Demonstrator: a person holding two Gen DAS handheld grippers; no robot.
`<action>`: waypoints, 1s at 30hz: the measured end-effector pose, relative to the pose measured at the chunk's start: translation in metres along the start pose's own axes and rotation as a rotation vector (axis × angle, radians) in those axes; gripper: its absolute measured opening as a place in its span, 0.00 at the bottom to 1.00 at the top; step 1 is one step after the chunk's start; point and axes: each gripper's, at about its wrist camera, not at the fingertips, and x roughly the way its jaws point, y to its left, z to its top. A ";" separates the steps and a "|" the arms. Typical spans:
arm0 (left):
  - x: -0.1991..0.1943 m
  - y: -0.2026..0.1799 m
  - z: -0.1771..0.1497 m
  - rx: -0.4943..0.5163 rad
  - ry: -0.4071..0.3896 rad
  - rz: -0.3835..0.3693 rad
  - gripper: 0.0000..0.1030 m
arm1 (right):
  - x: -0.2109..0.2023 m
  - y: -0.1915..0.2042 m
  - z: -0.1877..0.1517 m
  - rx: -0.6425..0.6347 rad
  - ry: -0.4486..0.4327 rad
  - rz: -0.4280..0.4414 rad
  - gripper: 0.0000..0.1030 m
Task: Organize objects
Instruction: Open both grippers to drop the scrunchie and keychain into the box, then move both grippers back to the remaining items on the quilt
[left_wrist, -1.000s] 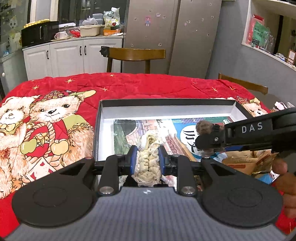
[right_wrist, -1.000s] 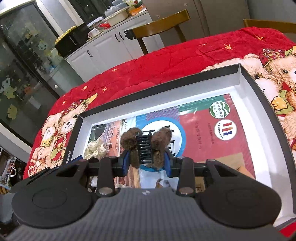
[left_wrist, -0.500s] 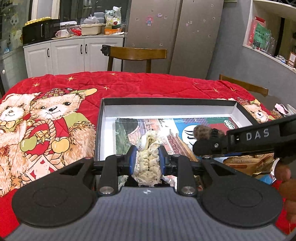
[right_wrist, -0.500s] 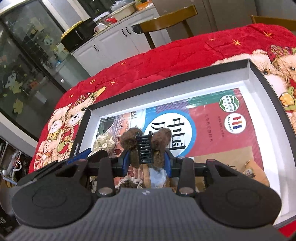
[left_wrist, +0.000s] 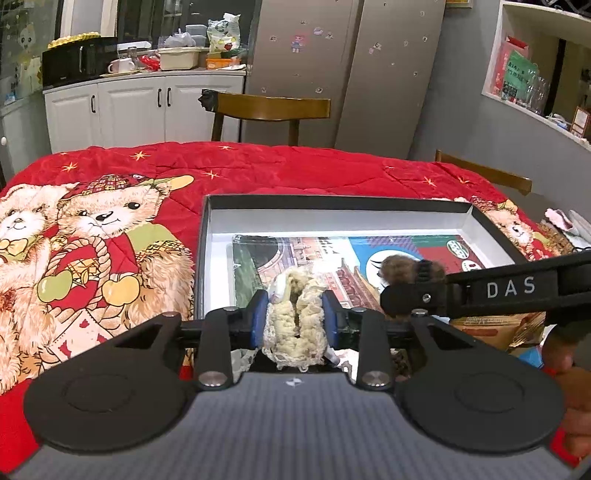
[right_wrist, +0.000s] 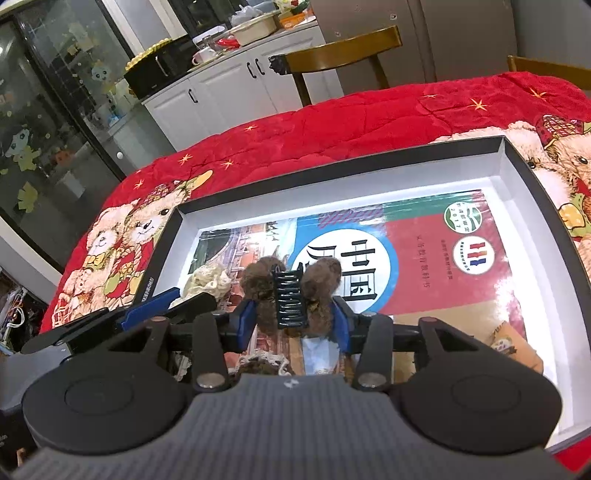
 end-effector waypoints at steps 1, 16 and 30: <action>-0.001 0.001 0.001 0.001 0.004 -0.008 0.36 | -0.002 -0.001 0.001 0.008 0.002 0.014 0.49; -0.141 0.008 0.030 0.054 -0.229 -0.010 0.72 | -0.118 0.035 0.000 -0.020 -0.218 0.237 0.78; -0.274 -0.011 -0.031 0.056 -0.420 -0.013 0.80 | -0.205 0.057 -0.093 -0.130 -0.522 0.120 0.79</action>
